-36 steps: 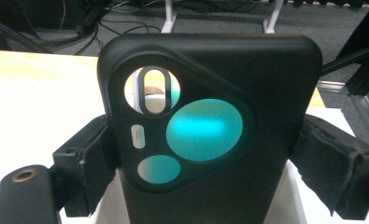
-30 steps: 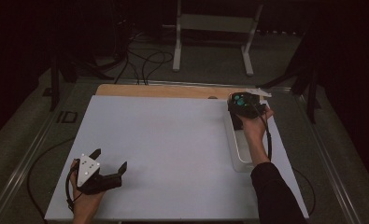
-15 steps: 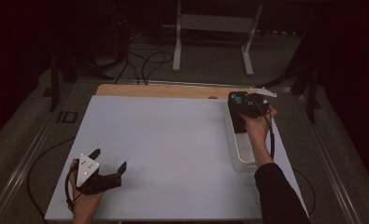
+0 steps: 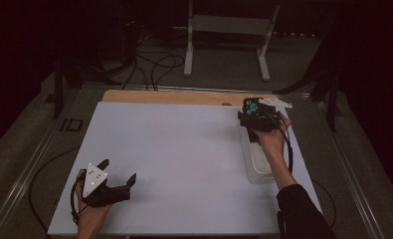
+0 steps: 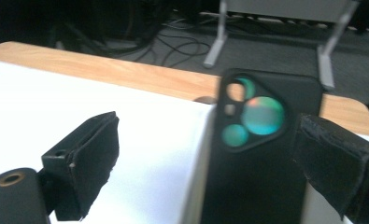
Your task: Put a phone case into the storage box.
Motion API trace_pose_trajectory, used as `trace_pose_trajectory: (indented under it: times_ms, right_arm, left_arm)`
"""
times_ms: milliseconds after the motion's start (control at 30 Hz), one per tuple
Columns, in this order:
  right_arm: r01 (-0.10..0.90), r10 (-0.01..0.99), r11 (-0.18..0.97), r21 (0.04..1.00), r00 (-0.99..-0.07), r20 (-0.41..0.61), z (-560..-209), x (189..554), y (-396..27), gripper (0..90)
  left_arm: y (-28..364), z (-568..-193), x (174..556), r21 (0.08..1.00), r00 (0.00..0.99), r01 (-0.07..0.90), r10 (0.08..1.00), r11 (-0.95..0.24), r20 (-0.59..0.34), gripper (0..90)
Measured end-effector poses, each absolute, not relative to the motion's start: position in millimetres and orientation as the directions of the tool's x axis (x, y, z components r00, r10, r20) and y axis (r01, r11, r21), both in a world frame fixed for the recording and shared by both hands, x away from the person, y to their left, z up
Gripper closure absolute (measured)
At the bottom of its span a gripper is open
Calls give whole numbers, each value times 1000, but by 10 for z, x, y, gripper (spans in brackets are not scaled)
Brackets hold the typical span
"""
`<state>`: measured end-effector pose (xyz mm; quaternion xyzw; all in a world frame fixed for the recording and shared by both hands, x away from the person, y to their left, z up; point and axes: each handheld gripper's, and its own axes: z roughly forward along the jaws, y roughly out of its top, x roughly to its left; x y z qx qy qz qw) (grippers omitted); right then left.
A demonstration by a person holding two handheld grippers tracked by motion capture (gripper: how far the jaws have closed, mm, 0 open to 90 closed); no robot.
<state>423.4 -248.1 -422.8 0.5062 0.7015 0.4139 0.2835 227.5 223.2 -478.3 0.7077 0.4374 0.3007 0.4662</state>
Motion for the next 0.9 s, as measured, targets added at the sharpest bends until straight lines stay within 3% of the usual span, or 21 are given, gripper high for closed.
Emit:
trace_pose_trajectory:
  times_ms: [367,900]
  right_arm:
    - [428,883,224,876,-469,4,-4148,3907,-2339,81]
    - [332,837,187,925,-547,27,-4198,3234,-2477,82]
  left_arm:
    - [2251,-4756,2284,918,441,356,898,-173,-1,3]
    - [2346,-4676,2269,918,435,373,900,-138,-41,1]
